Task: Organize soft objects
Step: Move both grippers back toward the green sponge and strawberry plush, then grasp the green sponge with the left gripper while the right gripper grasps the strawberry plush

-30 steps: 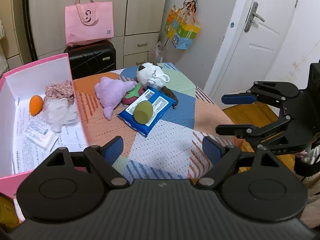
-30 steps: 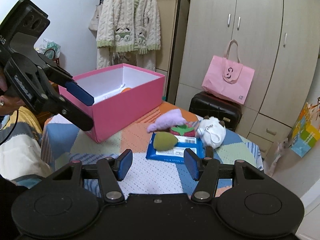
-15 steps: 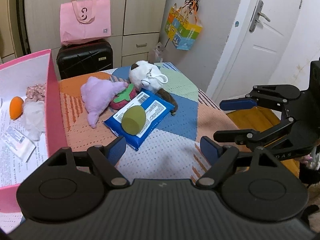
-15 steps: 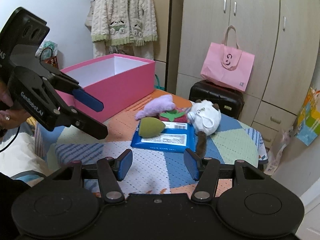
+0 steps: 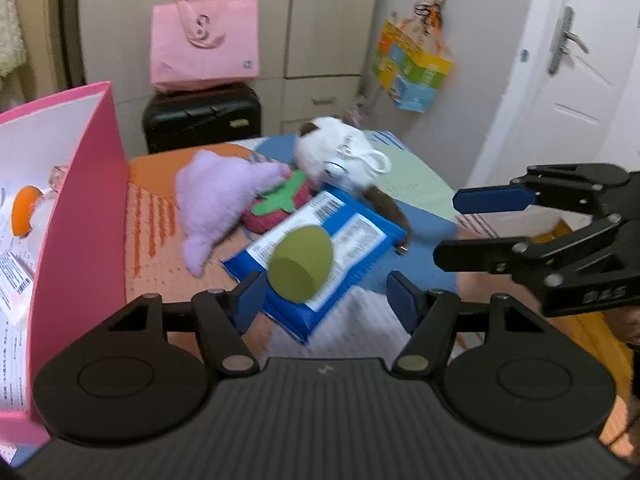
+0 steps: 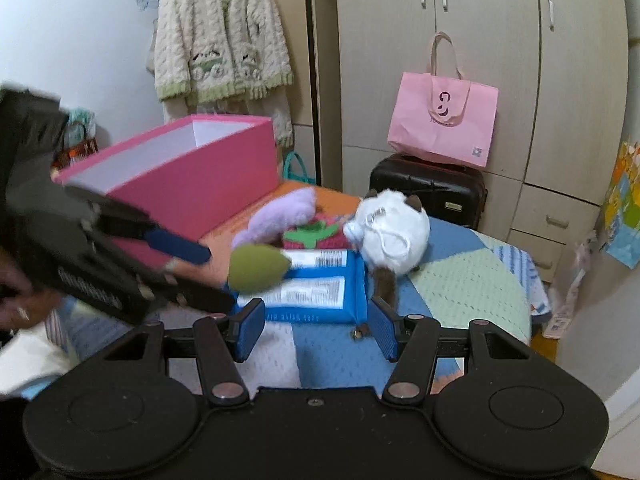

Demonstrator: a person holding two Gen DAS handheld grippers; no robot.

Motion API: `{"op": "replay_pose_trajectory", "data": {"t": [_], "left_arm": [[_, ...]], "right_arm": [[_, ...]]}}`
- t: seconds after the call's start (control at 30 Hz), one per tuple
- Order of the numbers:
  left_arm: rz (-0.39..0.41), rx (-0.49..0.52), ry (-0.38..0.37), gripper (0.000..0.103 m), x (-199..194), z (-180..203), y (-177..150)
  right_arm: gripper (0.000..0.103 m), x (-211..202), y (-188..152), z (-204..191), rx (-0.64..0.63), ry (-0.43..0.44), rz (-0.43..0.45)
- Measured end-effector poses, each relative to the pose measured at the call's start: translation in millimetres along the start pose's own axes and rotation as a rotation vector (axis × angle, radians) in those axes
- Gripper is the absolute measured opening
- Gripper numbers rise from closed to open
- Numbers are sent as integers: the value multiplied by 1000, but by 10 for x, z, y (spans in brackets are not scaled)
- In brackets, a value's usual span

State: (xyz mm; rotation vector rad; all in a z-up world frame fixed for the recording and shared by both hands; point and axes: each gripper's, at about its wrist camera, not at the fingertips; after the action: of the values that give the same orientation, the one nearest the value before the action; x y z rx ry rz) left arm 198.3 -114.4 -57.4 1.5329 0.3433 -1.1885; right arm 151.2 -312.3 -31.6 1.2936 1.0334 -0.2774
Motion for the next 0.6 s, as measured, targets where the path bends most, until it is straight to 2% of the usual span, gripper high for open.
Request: {"op": "replay_pose_trajectory", "data": {"t": [0.1, 0.27, 0.43, 0.53, 0.6], "left_arm": [[44, -3, 40, 59, 88, -8, 14], [61, -52, 15, 40, 235, -95, 43], [92, -75, 2, 40, 274, -118, 22], [98, -130, -31, 40, 292, -161, -13], [112, -104, -8, 40, 293, -124, -33]], "right_arm": [[62, 76, 141, 16, 7, 44, 18], [62, 286, 417, 44, 36, 115, 23], [54, 575, 673, 14, 21, 151, -9], [54, 761, 797, -25, -8, 118, -43], [54, 868, 847, -35, -24, 98, -71]]}}
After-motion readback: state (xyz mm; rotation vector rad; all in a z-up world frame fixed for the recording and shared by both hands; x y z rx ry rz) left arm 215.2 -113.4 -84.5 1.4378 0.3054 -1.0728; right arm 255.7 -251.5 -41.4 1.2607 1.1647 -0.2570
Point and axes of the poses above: each gripper's, at about its wrist camera, not at the fingertips, and x roughly the way its jaws point, z to its right, y to its top, and after that the axes turned 14 degrees about -z, right-handed
